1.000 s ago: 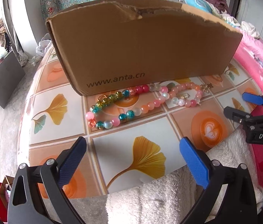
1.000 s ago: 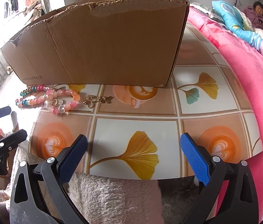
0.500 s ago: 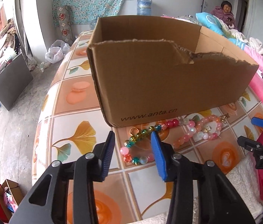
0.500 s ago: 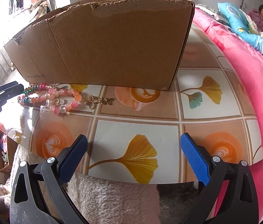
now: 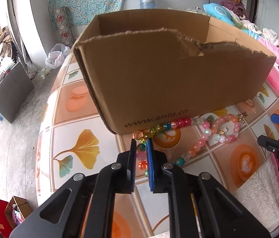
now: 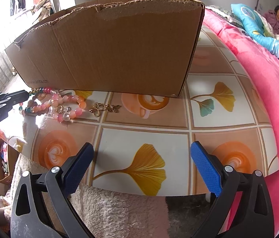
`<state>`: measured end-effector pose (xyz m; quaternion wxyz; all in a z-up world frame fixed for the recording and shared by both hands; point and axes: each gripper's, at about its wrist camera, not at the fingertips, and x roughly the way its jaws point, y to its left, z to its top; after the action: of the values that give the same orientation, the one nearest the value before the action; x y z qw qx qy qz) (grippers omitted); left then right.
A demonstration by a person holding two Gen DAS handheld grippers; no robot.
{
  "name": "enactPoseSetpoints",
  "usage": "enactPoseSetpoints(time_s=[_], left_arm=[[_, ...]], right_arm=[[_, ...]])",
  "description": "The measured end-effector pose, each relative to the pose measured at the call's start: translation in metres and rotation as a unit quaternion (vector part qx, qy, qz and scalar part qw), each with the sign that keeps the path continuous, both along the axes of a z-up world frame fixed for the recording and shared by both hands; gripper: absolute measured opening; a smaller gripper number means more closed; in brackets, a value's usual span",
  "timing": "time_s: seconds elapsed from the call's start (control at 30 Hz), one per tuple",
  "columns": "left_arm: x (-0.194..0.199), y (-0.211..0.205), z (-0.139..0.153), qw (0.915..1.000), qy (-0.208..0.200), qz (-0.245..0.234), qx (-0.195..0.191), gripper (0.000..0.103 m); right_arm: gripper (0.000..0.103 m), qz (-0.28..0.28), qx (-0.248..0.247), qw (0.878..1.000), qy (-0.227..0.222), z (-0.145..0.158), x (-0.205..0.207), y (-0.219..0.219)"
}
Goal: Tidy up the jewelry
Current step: 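Grasp the multicolour bead bracelet with the left gripper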
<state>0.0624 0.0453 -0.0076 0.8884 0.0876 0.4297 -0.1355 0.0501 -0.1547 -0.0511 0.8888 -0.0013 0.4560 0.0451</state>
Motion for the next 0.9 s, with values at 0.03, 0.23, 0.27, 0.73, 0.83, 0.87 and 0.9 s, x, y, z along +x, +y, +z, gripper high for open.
enactPoseSetpoints(time_s=[0.03, 0.23, 0.27, 0.73, 0.83, 0.87, 0.9], left_arm=[[-0.002, 0.0, 0.004, 0.9999, -0.004, -0.004, -0.01, 0.01], [-0.014, 0.003, 0.024, 0.9959, -0.018, -0.02, -0.087, 0.009], [-0.014, 0.003, 0.028, 0.995, -0.021, -0.023, -0.094, 0.009], [-0.023, 0.018, 0.031, 0.9838, -0.023, -0.027, -0.176, 0.009], [-0.025, 0.022, 0.016, 0.9843, -0.009, -0.018, -0.175, 0.009], [-0.026, 0.024, 0.012, 0.9843, -0.007, -0.016, -0.176, 0.009], [-0.027, 0.026, 0.01, 0.9842, -0.006, -0.014, -0.176, 0.009]], right_arm=[[0.086, -0.004, 0.007, 1.0, -0.001, 0.002, 0.0, -0.002], [0.067, 0.01, 0.09, 0.995, -0.031, 0.023, -0.003, -0.005], [0.065, 0.022, 0.103, 0.994, -0.036, 0.026, -0.004, -0.002], [0.028, 0.13, 0.155, 0.979, -0.021, 0.038, 0.018, 0.066], [0.02, 0.141, 0.136, 0.98, -0.017, 0.039, 0.03, 0.077], [0.019, 0.145, 0.127, 0.981, -0.018, 0.042, 0.032, 0.082], [0.019, 0.151, 0.119, 0.981, -0.02, 0.043, 0.036, 0.086]])
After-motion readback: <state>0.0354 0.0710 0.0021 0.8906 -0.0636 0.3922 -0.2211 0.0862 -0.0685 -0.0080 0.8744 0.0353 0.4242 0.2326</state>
